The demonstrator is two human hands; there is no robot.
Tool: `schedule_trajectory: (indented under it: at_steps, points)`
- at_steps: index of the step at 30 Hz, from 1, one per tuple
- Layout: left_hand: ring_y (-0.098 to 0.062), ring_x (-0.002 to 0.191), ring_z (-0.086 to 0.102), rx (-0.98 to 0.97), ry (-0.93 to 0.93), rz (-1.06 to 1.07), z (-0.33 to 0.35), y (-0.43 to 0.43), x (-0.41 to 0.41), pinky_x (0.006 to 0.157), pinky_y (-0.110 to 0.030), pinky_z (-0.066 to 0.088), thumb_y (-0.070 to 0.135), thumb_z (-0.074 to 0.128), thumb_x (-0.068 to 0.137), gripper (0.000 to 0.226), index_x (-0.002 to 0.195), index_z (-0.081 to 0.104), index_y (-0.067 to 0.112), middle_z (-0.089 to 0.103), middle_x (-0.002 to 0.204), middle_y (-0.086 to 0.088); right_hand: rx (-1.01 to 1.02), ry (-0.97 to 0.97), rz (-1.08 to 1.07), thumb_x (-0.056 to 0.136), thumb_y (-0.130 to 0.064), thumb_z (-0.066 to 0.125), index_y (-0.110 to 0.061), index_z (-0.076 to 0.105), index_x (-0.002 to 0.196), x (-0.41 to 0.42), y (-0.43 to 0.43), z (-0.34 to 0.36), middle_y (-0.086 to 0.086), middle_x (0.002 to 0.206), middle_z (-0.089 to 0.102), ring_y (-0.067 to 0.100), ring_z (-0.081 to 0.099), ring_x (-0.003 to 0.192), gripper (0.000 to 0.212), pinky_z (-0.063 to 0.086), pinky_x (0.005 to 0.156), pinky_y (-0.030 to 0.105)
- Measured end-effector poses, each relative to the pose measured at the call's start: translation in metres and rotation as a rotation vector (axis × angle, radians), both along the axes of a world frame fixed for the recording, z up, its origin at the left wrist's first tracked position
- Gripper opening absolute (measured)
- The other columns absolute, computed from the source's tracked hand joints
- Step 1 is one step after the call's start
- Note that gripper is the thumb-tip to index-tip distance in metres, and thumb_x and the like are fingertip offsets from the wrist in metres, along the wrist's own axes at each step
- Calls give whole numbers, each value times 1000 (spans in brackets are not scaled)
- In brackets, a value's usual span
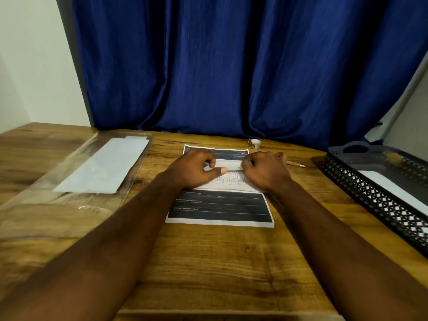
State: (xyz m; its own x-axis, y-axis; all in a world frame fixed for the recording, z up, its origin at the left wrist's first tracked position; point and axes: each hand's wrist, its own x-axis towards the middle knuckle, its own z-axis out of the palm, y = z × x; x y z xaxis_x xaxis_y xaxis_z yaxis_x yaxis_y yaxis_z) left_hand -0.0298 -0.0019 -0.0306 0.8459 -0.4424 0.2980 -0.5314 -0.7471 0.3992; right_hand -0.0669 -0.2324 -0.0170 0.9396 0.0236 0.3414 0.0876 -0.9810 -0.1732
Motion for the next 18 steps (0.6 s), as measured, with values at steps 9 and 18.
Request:
schedule_trajectory:
  at_steps: [9,18]
  points:
    - [-16,96,58,-53,-52,-20,-6,-3,0,87,-48,54,32,65,96,9,97,61,25,64,103,5,26,108,326,108,-31,50,-22,41,161,13,32,-17,3,169,38,25,36,155,55,27,126,53]
    - [-15,160,1,362,168,37,-1,-2,0,129,-40,5,52,22,111,63,167,7,26,0,174,5,-64,504,58,106,-70,14,-37,-3,169,11,1,-5,-8,176,-13,22,-12,163,72,-7,128,60]
